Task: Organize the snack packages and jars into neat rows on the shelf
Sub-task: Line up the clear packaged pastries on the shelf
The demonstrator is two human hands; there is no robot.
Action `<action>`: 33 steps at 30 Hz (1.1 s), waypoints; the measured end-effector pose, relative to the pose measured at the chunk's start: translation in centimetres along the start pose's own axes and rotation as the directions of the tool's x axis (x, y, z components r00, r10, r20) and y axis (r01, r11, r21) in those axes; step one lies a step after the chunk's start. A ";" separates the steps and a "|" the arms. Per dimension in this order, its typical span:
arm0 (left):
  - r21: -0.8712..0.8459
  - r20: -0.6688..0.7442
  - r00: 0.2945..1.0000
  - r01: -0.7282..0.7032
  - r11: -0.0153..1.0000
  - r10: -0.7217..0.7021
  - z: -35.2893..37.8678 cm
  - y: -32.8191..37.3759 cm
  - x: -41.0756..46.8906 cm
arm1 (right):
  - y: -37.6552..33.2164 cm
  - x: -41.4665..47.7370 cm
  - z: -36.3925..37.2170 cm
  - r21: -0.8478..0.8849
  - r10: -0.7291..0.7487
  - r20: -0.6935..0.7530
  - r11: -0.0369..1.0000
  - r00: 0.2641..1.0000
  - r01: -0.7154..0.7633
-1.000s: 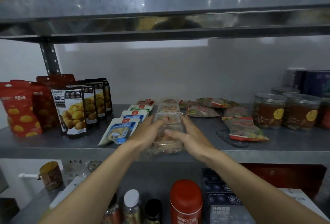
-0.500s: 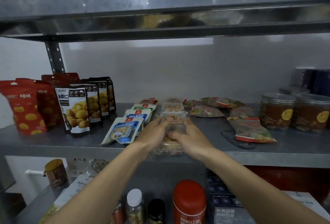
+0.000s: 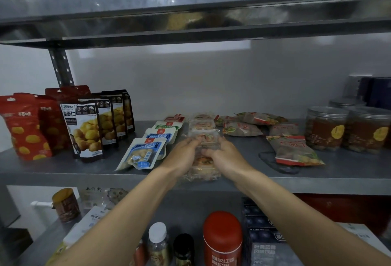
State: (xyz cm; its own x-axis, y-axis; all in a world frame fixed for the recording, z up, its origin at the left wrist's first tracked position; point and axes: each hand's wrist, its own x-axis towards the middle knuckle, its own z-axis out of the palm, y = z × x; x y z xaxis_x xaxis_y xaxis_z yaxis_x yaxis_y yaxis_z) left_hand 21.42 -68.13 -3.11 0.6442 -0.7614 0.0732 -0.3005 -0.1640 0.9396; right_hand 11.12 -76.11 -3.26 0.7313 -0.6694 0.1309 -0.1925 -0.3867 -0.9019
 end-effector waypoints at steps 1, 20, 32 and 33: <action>0.010 -0.001 1.000 -0.001 1.000 0.001 0.0 0.0 0.0 | 0.0 0.1 0.0 -0.007 0.001 -0.006 1.000 1.000 -0.001; -0.044 -0.055 0.998 0.013 0.999 -0.015 -1.0 1.9 2.4 | -1.2 3.2 -3.0 0.004 -0.010 -0.039 1.000 0.999 0.010; -0.246 0.015 0.997 0.072 0.967 -0.070 -0.4 1.3 7.7 | -1.5 9.9 -1.3 -0.022 0.049 -0.041 0.998 0.998 -0.050; -0.236 0.039 0.997 0.068 0.970 -0.060 -0.3 1.2 8.0 | -1.3 10.3 -1.1 -0.035 0.052 -0.045 0.998 0.998 -0.053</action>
State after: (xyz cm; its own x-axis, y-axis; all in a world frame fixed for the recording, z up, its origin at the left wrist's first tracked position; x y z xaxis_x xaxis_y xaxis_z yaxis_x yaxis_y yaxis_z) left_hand 26.44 -74.20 -1.31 0.6334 -0.7738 0.0036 -0.0822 -0.0627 0.9946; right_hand 18.18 -83.16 -0.26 0.6903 -0.7162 0.1026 -0.2536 -0.3723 -0.8928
